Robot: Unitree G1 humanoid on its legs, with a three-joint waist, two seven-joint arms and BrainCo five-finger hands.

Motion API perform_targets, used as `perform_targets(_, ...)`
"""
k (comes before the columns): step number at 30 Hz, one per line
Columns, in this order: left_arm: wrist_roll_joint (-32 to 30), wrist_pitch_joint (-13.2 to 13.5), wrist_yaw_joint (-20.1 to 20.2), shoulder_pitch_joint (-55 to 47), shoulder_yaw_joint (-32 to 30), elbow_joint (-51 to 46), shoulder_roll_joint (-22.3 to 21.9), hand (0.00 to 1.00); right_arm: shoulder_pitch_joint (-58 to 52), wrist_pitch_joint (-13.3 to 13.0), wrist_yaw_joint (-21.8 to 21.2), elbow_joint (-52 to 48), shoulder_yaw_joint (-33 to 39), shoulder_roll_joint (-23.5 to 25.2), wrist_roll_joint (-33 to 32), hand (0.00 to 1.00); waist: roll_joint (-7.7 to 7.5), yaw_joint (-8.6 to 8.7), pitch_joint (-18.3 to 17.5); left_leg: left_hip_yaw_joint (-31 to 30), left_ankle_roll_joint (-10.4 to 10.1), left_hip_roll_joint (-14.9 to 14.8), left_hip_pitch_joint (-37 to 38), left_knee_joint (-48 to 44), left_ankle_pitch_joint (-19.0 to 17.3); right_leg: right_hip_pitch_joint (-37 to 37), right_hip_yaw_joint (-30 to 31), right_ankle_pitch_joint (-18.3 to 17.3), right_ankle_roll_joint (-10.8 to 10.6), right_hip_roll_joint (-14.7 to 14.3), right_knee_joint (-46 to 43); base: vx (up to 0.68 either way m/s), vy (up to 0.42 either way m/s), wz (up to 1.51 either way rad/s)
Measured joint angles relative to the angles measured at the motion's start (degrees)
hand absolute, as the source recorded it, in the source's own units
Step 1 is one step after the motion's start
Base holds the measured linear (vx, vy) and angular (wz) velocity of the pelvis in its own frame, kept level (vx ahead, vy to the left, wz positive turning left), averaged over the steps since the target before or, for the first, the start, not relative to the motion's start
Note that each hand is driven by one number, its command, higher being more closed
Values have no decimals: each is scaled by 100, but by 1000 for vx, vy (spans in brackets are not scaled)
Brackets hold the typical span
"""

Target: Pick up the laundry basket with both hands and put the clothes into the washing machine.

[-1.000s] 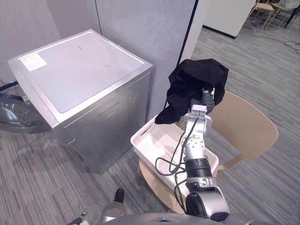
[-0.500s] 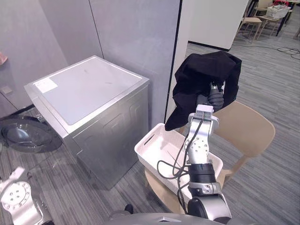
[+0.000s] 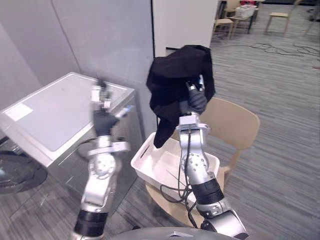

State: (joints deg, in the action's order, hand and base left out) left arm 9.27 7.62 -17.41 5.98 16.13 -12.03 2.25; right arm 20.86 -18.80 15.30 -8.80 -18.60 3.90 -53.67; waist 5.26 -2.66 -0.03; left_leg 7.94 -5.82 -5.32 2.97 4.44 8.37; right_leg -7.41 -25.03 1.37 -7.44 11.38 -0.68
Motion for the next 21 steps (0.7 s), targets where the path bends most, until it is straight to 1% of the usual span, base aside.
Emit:
perform_targets(2, 243, -56, 149, 246, 336, 427, -11, 0, -7, 48, 1, -157, -298, 3, -1, 100, -1, 78, 1, 101, 9, -7, -16, 0, -9, 84, 106, 31, 11, -3, 12, 2, 0, -28)
perform_targets(3, 363, -112, 162, 431, 532, 641, -17, 0, -8, 50, 0, -216, -431, 4, 1, 100, -3, 105, 1, 150, 12, -9, -25, 0, -11, 128, 153, 47, 14, -4, 15, 6, -3, -23)
perform_targets(8, 533, -219, 158, 735, 674, 885, -26, 0, -168, 1, 17, -413, -365, -7, 1, 100, -6, 184, 2, 176, 13, -3, -36, 0, -11, 157, 193, 93, -36, -2, 18, 2, -3, -4)
perform_targets(11, 901, -250, 159, 975, 780, 1024, 1, 0, -288, -67, 28, -644, -354, -19, 0, 100, -9, 197, 3, 179, 13, 1, -44, 0, -11, 166, 194, 97, -36, 3, 20, 0, 0, 0)
perform_targets(13, 1192, -255, 161, 1129, 889, 1054, 5, 0, -288, -145, 29, -798, -334, -46, 0, 100, -13, 238, 1, 186, 13, 15, -47, 1, -11, 169, 202, 113, -43, 15, 33, 0, 0, 0)
perform_targets(14, 1354, -257, 161, 1200, 963, 1057, 6, 100, -288, -192, 29, -907, -333, -57, 1, 100, -17, 267, -2, 195, 13, 22, -53, 1, -12, 177, 208, 124, -43, 23, 42, 0, 0, 0)
perform_targets(16, 1523, -253, 162, 1339, 1126, 1060, 7, 100, -289, -245, 28, -1084, -334, -63, 2, 100, -39, 290, -28, 223, 13, 26, -105, 0, -10, 255, 232, 142, -34, 27, 45, -31, 2, -7)
perform_targets(18, 1556, -260, 163, 1525, 1343, 1068, 0, 100, -291, -250, 28, -1138, -373, -64, -1, 100, -76, 321, -46, 238, 14, 31, -123, 0, -9, 262, 236, 173, -39, 29, 67, -19, -5, -6)
perform_targets(19, 1634, -255, 161, 1633, 1490, 1068, -51, 100, -302, -246, 30, -1137, -473, -64, -1, 100, -107, 358, -65, 245, 14, 41, -120, 0, -9, 262, 238, 188, -48, 36, 84, 0, 0, 0)
perform_targets(21, 1767, -238, 146, 1721, 1561, 1069, -139, 100, -307, -254, 30, -1139, -557, -64, 1, 100, -144, 403, -87, 260, 15, 48, -122, 0, -9, 261, 245, 220, -53, 37, 118, -20, -3, -3)
